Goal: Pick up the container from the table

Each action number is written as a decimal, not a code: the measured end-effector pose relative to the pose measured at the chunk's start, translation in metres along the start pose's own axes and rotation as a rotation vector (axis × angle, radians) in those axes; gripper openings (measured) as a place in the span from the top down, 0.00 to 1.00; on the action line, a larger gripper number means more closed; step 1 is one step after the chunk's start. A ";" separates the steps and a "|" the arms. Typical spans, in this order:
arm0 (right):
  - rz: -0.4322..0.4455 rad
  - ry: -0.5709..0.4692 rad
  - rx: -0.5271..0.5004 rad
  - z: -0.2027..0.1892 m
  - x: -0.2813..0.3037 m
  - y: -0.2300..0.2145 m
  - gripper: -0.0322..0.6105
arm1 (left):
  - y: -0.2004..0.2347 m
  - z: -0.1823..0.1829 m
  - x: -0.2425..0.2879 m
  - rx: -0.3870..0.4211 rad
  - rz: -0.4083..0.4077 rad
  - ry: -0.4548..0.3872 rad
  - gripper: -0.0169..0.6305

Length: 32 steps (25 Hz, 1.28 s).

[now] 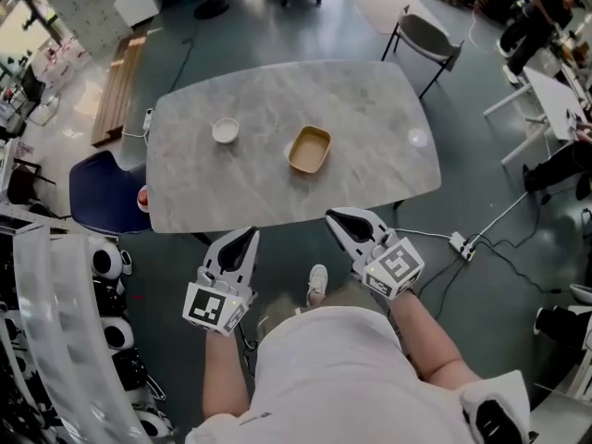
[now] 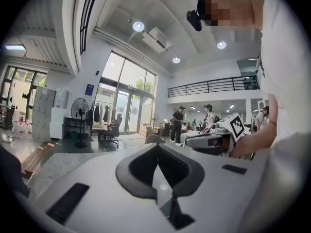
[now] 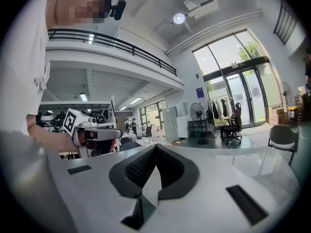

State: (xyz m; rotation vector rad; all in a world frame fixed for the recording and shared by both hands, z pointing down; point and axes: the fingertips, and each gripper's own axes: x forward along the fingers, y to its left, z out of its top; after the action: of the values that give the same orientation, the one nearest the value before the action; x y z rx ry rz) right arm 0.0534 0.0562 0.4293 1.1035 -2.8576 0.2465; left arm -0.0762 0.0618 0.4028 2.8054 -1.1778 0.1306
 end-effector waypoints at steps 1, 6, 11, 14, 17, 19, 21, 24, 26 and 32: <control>0.001 0.004 0.003 -0.001 0.003 -0.007 0.94 | 0.003 -0.001 0.006 -0.002 0.003 0.006 0.97; -0.005 0.027 0.015 -0.008 0.016 -0.036 0.94 | 0.017 -0.007 0.030 -0.032 0.008 0.025 0.97; -0.032 0.065 0.045 -0.020 0.030 -0.051 0.94 | 0.027 -0.018 0.043 -0.030 -0.023 0.063 0.97; -0.064 0.096 0.047 -0.027 0.043 -0.060 0.93 | 0.041 -0.026 0.050 -0.025 -0.045 0.090 0.97; -0.105 0.127 0.036 -0.034 0.060 -0.068 0.93 | 0.063 -0.034 0.057 -0.023 -0.072 0.116 0.97; -0.137 0.153 0.025 -0.040 0.071 -0.074 0.93 | 0.077 -0.035 0.063 -0.018 -0.100 0.127 0.97; -0.164 0.183 0.014 -0.048 0.081 -0.079 0.93 | 0.092 -0.038 0.069 -0.014 -0.126 0.148 0.97; -0.200 0.228 0.020 -0.065 0.095 -0.087 0.92 | 0.116 -0.047 0.073 -0.005 -0.155 0.188 0.97; -0.227 0.259 0.029 -0.079 0.104 -0.093 0.92 | 0.131 -0.052 0.076 -0.006 -0.170 0.215 0.97; -0.301 0.349 0.035 -0.120 0.126 -0.112 0.91 | 0.174 -0.073 0.073 -0.066 -0.172 0.300 0.97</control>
State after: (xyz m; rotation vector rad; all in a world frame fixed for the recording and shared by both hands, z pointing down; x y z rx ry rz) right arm 0.0361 -0.0878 0.5762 1.3268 -2.3591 0.4223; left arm -0.1525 -0.1017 0.4937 2.6913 -0.8558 0.4706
